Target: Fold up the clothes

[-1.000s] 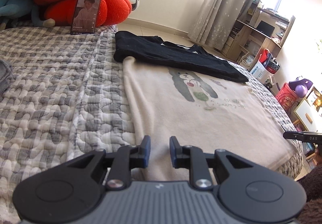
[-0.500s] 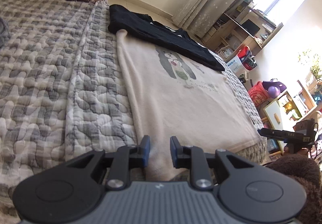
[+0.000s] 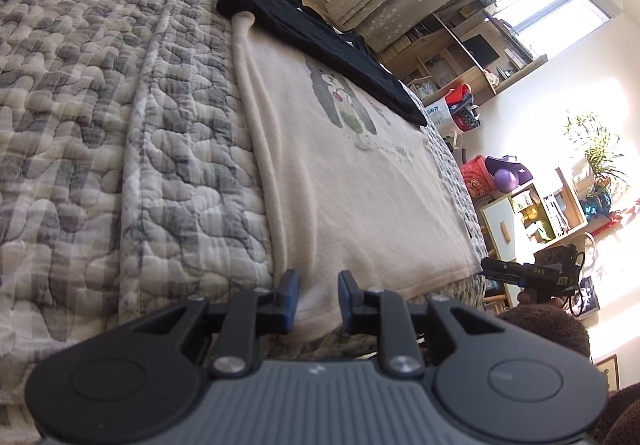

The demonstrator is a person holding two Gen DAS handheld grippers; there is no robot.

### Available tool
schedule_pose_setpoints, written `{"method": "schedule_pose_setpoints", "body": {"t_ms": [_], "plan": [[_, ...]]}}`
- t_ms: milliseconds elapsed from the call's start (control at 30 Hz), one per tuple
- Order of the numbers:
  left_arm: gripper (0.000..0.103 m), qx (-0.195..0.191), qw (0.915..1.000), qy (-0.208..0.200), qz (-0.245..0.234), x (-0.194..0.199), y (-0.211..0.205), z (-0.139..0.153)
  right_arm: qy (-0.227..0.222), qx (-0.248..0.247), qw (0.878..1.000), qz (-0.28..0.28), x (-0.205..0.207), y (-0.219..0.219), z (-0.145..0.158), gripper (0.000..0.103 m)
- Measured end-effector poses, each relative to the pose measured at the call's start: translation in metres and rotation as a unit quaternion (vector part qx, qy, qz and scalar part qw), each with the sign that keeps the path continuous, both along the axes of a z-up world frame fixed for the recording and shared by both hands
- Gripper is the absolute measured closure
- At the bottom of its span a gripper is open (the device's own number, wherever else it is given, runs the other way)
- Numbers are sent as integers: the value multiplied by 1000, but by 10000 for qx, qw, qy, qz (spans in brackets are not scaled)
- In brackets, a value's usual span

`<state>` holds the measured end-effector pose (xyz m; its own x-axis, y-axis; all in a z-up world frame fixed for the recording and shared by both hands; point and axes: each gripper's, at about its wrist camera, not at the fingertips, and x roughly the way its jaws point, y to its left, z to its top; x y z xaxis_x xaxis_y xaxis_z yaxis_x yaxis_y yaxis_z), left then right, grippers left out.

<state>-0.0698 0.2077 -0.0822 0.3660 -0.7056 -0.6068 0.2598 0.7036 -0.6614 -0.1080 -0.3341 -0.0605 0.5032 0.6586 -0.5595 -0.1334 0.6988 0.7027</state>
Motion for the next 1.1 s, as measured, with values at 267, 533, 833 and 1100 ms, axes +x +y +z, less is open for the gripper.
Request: {"method": "schedule_pose_setpoints", "body": {"t_ms": [267, 533, 833, 1100], "plan": [[71, 107, 9999, -86, 101, -3, 14, 8, -16, -68, 9999, -109, -1, -11, 5, 62], [71, -329, 9985, 385, -193, 10, 4, -15, 57, 110, 9999, 22, 5, -7, 2, 62], [77, -344, 9984, 400, -205, 12, 3, -16, -102, 4, 9999, -88, 8, -11, 12, 62], [77, -377, 9983, 383, -205, 13, 3, -17, -48, 4, 10000, 56, 18, -3, 8, 62]]}}
